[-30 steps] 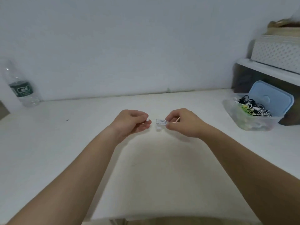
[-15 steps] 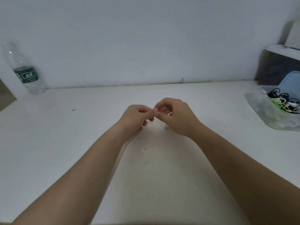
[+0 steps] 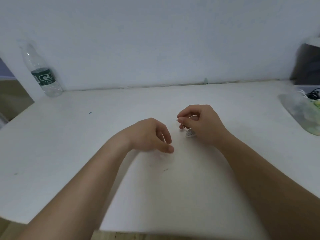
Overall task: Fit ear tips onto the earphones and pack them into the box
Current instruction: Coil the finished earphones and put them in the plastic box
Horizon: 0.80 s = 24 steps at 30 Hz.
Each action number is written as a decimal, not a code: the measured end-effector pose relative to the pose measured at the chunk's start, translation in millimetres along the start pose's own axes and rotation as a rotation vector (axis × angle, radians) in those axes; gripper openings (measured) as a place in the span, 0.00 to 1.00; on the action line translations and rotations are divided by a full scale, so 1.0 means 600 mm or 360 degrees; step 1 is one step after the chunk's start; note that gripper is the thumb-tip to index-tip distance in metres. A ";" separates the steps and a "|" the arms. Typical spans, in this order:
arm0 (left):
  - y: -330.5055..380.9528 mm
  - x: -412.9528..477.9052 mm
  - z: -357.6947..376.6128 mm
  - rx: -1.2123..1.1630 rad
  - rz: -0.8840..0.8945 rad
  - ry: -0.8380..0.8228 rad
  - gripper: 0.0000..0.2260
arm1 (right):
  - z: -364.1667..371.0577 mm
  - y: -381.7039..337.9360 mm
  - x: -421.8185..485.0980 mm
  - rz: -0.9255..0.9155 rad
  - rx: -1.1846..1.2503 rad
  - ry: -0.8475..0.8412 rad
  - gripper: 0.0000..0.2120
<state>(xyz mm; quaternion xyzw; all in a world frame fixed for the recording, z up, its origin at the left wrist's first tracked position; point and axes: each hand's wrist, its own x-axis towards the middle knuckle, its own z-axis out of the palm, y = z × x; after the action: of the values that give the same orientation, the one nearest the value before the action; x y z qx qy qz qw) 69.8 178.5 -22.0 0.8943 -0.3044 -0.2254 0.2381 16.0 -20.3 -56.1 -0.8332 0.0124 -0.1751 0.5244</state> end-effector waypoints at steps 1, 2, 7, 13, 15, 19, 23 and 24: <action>0.000 -0.001 0.004 0.0020 -0.0007 -0.0002 0.09 | 0.000 0.001 -0.002 -0.0003 0.0003 -0.0009 0.04; -0.001 -0.002 0.008 0.0028 -0.0009 0.0008 0.09 | 0.000 0.002 -0.004 -0.0003 0.0005 -0.0012 0.04; -0.001 -0.004 0.014 0.0034 -0.0008 0.0058 0.06 | -0.002 0.006 -0.009 0.0001 0.0027 0.0000 0.04; 0.005 -0.003 0.005 -0.0109 -0.0002 -0.0005 0.05 | -0.007 0.004 -0.013 0.0046 0.0094 -0.0015 0.04; 0.005 0.000 0.001 -0.0168 -0.0018 0.0009 0.05 | -0.009 0.004 -0.014 0.0065 0.0115 -0.0023 0.05; 0.003 0.014 -0.008 -0.0697 -0.0059 0.0108 0.06 | -0.011 0.004 -0.012 0.0089 0.0172 -0.0019 0.07; 0.004 0.040 -0.007 -0.1263 -0.0019 0.0264 0.07 | -0.011 0.004 -0.013 0.0076 0.0277 0.0055 0.08; 0.004 0.046 -0.004 -0.1372 0.0018 0.0319 0.08 | -0.011 0.005 -0.012 0.0079 0.0306 0.0076 0.08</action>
<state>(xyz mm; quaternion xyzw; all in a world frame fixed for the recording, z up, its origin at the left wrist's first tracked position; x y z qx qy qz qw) 89.7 159.3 -25.9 0.7291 -0.1628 -0.2427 0.6189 7.5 -25.8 -58.1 -0.7740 0.0285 -0.1823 0.6057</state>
